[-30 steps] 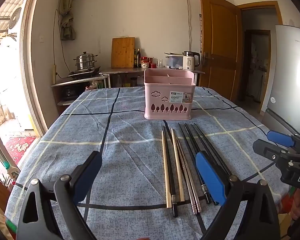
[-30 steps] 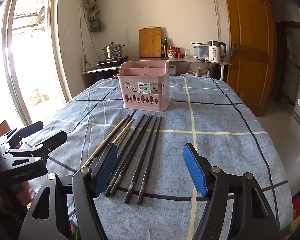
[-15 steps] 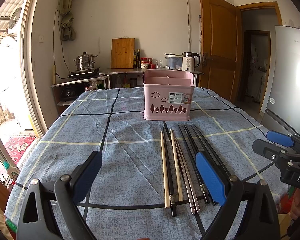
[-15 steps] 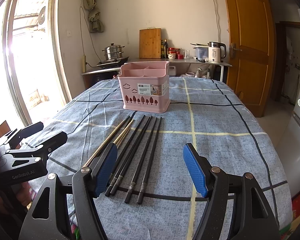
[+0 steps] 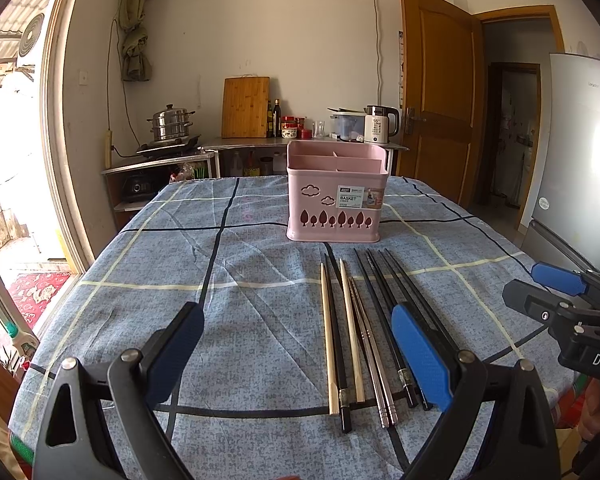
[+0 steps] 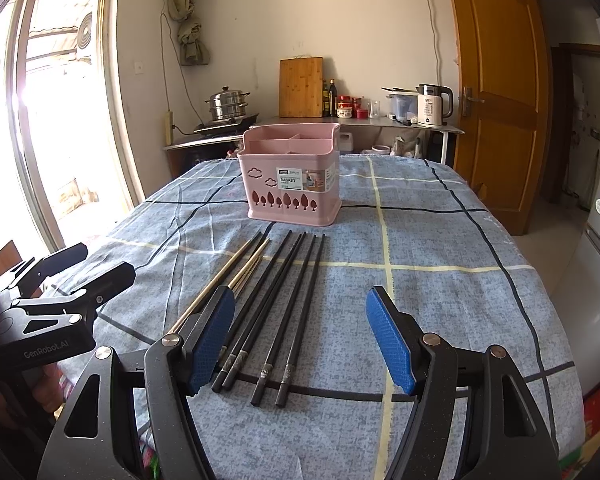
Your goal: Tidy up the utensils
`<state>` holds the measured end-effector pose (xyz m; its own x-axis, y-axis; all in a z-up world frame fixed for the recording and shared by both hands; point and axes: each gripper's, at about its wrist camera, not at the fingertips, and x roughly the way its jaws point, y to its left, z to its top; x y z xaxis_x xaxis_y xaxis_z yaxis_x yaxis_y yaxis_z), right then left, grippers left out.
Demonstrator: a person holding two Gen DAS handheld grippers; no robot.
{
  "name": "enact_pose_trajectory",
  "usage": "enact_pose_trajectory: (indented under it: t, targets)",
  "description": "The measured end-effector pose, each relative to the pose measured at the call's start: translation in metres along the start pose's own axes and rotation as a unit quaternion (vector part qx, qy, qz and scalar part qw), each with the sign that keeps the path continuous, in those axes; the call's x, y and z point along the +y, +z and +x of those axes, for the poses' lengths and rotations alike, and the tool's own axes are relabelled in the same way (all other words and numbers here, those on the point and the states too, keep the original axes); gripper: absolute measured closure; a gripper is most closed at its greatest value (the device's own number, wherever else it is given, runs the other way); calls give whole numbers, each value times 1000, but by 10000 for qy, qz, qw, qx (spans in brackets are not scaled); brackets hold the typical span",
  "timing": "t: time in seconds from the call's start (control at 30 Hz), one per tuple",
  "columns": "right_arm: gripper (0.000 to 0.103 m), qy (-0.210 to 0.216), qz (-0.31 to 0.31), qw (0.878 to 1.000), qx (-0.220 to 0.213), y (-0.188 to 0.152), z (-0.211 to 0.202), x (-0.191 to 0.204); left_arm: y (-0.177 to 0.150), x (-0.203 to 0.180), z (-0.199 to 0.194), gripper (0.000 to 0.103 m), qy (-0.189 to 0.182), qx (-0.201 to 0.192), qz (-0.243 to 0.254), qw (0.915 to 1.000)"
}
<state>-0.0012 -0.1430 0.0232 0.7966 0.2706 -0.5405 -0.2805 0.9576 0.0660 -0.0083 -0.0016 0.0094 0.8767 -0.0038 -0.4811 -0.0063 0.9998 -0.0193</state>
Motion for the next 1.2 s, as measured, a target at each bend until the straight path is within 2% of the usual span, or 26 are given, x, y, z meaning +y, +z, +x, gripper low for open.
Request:
enact_pose_trajectory:
  t: [1.2]
  targets:
    - [34, 16, -9, 10000, -27, 1, 0, 0, 1, 3, -2, 6, -43, -8, -47, 10000]
